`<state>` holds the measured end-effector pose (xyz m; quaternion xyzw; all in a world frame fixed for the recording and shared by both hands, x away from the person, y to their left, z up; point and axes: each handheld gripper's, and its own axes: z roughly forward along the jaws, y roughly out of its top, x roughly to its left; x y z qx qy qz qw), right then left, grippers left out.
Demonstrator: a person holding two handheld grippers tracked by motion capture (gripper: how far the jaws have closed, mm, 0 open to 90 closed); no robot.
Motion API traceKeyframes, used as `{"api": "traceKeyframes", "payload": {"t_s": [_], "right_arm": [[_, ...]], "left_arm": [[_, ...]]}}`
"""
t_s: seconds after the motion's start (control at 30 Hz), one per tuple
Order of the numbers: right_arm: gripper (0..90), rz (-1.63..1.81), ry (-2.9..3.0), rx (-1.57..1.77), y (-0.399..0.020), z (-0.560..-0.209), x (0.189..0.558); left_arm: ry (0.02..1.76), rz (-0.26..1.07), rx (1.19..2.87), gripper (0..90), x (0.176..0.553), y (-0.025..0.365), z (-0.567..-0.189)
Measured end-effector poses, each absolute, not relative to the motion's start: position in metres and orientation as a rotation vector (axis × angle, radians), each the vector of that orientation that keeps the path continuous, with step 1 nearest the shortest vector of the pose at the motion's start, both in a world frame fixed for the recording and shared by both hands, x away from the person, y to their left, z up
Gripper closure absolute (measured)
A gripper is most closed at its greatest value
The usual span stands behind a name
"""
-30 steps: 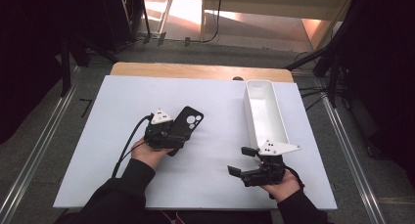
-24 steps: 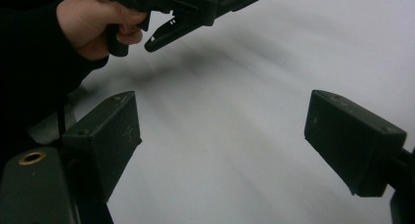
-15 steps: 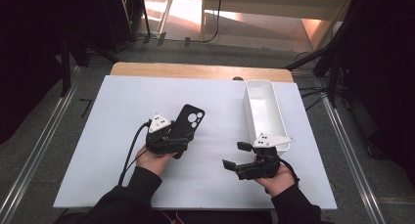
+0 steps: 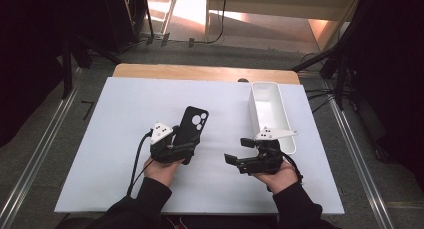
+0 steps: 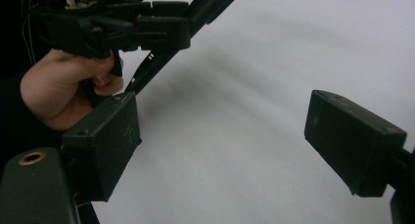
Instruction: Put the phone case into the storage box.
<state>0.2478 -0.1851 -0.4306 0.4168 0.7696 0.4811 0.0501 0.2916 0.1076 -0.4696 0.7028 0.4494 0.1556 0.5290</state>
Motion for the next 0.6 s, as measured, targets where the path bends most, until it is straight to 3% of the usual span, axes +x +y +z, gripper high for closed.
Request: {"api": "traceKeyframes", "payload": {"t_s": [0.6], "right_arm": [[11.9,1.478,2.31,1.336,-0.174,-0.417,0.268]], "left_arm": [[1.066,0.409,1.619,14.9,0.281,0.101,-0.477]]}}
